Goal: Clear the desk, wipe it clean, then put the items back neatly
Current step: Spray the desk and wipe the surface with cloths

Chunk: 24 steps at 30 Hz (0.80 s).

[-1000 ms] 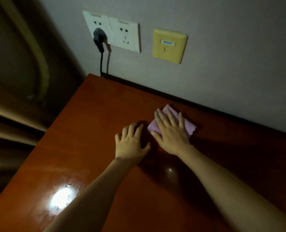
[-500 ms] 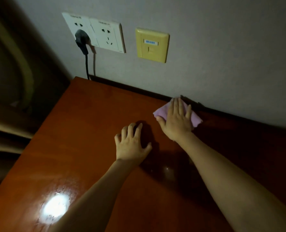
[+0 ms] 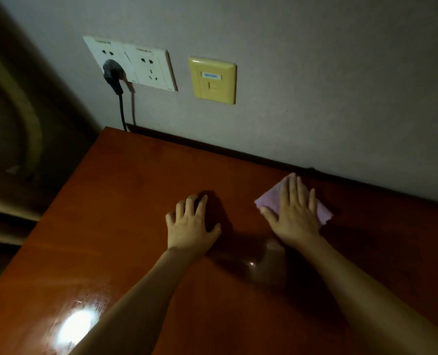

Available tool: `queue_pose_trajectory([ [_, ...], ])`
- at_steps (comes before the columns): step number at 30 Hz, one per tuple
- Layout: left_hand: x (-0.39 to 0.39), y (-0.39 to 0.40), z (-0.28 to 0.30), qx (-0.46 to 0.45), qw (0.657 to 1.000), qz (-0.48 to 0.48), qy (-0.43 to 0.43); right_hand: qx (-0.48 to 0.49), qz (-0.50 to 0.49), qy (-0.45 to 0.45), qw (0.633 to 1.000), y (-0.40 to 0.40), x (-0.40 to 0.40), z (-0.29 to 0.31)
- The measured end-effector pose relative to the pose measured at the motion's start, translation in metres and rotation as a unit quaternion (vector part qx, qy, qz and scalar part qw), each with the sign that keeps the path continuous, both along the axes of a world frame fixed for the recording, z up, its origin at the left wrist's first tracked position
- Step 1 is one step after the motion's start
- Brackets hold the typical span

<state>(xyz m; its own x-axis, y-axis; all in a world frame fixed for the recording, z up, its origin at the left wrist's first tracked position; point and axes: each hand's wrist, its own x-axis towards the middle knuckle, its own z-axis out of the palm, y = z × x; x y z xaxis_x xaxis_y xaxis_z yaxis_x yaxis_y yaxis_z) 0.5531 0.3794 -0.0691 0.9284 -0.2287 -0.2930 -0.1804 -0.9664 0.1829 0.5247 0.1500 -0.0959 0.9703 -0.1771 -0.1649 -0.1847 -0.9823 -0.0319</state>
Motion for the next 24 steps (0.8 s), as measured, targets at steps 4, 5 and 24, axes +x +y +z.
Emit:
queue_pose_trajectory([
  [4,-0.005,0.003,-0.003,0.001,1.0,-0.005,-0.014,-0.016,-0.04,0.017,0.999,0.017,0.038,0.008],
  [5,-0.008,0.003,-0.003,0.001,1.0,-0.005,-0.015,-0.013,-0.041,0.017,0.999,0.026,0.044,0.009],
  [24,-0.071,0.024,0.004,0.018,1.0,-0.015,0.017,-0.037,-0.052,0.034,0.997,0.013,-0.036,0.007],
])
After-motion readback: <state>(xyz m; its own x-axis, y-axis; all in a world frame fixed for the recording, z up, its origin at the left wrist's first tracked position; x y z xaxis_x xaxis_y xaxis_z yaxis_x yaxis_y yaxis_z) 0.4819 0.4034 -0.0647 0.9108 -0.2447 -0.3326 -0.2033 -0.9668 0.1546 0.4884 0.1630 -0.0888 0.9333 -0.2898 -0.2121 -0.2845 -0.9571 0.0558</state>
